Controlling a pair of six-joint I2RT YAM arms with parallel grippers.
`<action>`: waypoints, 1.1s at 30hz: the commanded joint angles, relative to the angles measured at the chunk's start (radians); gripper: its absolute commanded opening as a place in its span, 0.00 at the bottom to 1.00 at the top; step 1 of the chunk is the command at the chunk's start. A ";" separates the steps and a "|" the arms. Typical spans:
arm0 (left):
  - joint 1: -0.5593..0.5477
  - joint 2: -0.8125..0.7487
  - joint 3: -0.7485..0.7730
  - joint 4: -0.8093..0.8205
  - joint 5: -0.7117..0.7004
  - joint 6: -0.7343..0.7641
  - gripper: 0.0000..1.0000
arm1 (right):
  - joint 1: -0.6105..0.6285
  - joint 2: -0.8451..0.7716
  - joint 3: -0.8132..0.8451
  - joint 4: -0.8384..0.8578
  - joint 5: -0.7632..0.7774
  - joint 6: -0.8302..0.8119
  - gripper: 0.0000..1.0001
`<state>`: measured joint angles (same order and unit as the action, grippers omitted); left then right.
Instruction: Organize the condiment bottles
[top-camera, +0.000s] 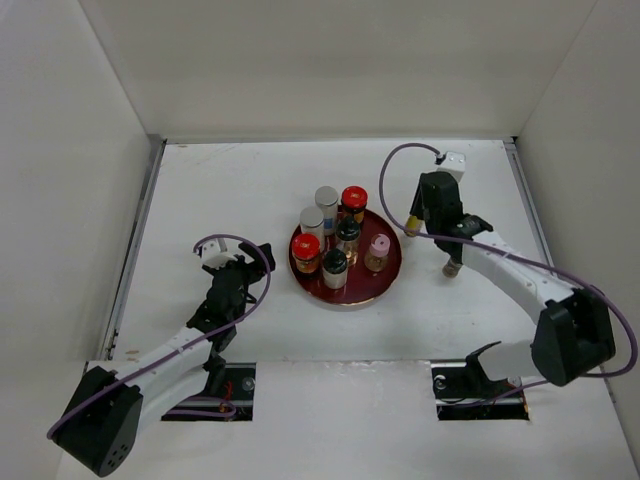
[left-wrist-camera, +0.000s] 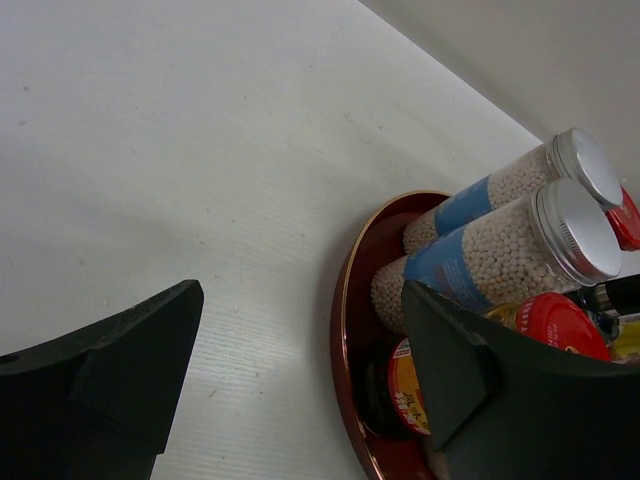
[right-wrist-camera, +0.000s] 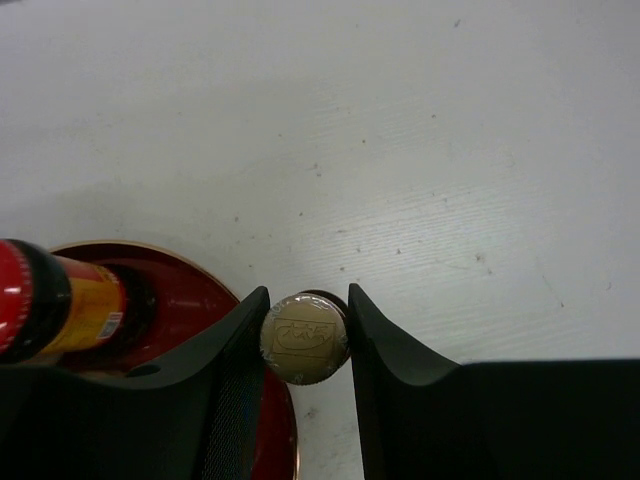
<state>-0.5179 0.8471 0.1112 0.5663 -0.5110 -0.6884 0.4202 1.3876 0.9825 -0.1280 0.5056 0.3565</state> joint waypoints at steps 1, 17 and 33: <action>-0.003 -0.003 0.007 0.053 0.006 0.001 0.80 | 0.034 -0.117 0.041 0.071 0.034 -0.007 0.27; -0.006 -0.019 0.002 0.050 0.003 0.006 0.80 | 0.171 0.071 0.108 0.189 -0.019 0.006 0.27; -0.009 -0.014 0.005 0.050 0.008 0.007 0.80 | 0.211 0.133 0.091 0.245 -0.006 -0.005 0.56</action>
<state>-0.5205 0.8463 0.1112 0.5701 -0.5110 -0.6876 0.6163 1.5524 1.0409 0.0357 0.4870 0.3531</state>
